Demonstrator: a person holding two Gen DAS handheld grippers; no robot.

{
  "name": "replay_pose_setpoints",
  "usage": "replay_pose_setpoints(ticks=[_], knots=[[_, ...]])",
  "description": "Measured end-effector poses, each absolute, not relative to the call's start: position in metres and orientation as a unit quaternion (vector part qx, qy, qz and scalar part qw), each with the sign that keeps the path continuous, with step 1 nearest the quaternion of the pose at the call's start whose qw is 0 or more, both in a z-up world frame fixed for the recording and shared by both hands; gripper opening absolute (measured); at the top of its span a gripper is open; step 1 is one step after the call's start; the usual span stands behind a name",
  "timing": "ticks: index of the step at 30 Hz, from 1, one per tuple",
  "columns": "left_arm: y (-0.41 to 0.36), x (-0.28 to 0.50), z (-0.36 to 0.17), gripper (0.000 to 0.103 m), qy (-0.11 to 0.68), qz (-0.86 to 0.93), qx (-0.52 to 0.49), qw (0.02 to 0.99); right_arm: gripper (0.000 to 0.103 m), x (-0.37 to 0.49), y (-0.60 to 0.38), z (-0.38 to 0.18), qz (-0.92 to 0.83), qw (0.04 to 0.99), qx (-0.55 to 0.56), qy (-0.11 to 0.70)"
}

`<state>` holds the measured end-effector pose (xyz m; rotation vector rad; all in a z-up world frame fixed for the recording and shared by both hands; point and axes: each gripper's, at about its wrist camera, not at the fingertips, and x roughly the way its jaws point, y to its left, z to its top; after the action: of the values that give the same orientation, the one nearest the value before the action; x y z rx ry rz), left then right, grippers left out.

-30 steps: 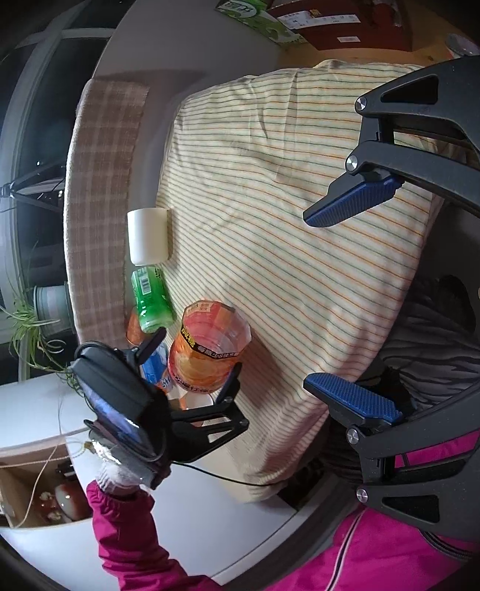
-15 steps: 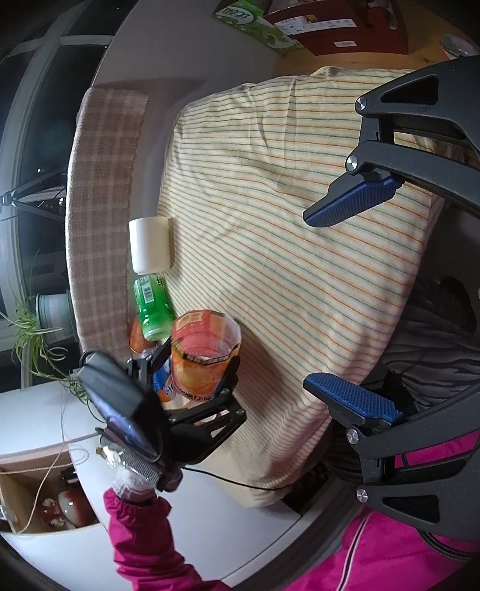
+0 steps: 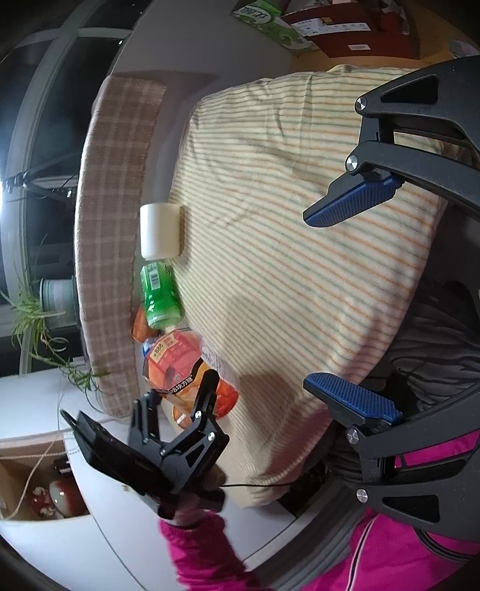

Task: Flip cup upright
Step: 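Rotate the held cup with the left gripper until its opening faces up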

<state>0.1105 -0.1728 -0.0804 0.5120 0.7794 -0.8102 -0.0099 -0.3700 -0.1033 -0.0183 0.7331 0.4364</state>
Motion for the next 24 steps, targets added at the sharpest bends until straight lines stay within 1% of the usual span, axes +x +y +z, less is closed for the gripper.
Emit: replay_pose_setpoints(ticks=[3, 9, 15, 21, 24], knots=[[-0.152, 0.109, -0.087, 0.085, 0.371, -0.371, 0.161, 0.836, 0.081, -0.009, -0.362, -0.101, 0.22, 0.91, -0.009, 0.351], [-0.129, 0.101, -0.103, 0.085, 0.353, -0.339, 0.094, 0.867, 0.081, -0.008, -0.345, -0.097, 0.238, 0.906, -0.021, 0.35], [-0.112, 0.09, -0.106, 0.085, 0.34, -0.338, 0.088, 0.873, 0.081, -0.012, -0.33, -0.089, 0.246, 0.905, -0.033, 0.346], [-0.1, 0.082, -0.109, 0.085, 0.35, -0.334, 0.091, 0.87, 0.081, -0.016, -0.322, -0.086, 0.249, 0.906, -0.034, 0.34], [-0.094, 0.079, -0.11, 0.087, 0.354, -0.333, 0.086, 0.869, 0.081, -0.019, -0.318, -0.085, 0.252, 0.906, -0.032, 0.337]])
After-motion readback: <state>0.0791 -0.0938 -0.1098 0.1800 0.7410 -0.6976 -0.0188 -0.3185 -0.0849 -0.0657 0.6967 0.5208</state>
